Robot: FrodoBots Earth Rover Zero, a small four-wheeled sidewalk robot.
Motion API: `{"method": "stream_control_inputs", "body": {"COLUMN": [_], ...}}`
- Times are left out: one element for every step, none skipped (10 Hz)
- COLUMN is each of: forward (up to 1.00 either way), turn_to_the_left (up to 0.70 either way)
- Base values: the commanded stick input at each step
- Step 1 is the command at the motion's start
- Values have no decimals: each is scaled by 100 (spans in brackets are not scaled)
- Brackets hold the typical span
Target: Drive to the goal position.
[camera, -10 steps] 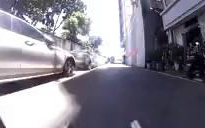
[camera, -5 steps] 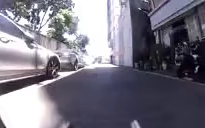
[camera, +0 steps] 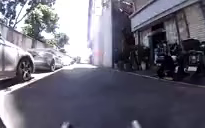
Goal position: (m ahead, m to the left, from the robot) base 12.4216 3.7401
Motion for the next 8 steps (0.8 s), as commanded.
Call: {"method": "stream_control_inputs", "body": {"forward": [45,45,45,45,45,45,45,45], "turn_to_the_left": [-27,-27,-21,-1,0,0,0,0]}}
